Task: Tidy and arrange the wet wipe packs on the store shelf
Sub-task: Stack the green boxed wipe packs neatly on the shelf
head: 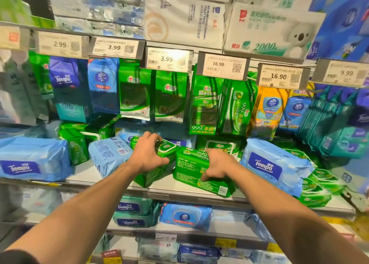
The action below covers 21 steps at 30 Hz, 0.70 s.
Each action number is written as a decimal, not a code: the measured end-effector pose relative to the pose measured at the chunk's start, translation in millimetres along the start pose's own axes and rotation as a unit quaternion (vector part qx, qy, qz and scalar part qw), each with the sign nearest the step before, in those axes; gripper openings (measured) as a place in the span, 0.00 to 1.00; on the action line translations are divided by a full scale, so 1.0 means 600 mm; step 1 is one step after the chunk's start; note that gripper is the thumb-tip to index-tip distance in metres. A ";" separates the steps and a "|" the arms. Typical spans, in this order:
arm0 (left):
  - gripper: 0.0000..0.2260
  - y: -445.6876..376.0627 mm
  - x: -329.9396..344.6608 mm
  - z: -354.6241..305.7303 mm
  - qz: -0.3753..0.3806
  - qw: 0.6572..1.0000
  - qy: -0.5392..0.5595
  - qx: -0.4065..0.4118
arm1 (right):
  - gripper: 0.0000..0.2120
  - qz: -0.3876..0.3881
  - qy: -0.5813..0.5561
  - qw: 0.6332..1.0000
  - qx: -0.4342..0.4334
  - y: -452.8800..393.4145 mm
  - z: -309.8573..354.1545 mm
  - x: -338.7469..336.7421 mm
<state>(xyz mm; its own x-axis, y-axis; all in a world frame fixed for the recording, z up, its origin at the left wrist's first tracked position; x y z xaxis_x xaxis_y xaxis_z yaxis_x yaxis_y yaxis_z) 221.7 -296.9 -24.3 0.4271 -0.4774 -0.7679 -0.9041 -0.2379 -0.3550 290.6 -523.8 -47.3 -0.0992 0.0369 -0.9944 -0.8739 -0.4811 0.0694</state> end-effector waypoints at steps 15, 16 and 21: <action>0.32 0.008 0.003 -0.008 -0.020 1.000 0.007 0.003 | 0.44 -0.047 0.058 0.994 -0.080 0.019 -0.022 0.012; 0.33 0.008 0.004 -0.009 -0.019 1.000 0.007 0.002 | 0.48 -0.029 0.009 0.998 -0.053 0.017 -0.036 0.018; 0.33 0.009 0.007 0.001 -0.010 1.000 0.017 -0.003 | 0.63 0.068 -0.117 0.991 0.002 -0.001 -0.071 0.049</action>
<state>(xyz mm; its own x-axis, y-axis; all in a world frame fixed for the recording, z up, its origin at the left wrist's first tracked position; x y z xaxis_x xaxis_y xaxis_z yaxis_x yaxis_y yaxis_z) 218.5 -299.8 -29.4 0.4457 -0.5010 -0.7418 -0.8952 -0.2527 -0.3672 308.5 -559.5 -80.1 -0.3234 0.1739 -0.9301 -0.8469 -0.4916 0.2026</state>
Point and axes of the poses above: each hand's wrist, its own y-axis away from the middle knuckle, its own x-axis out of the palm, z = x × y, the point moved 8 cm from there along -y, towards the middle knuckle, and after that the axes turned 3 degrees about -x, right-handed, at the moved point
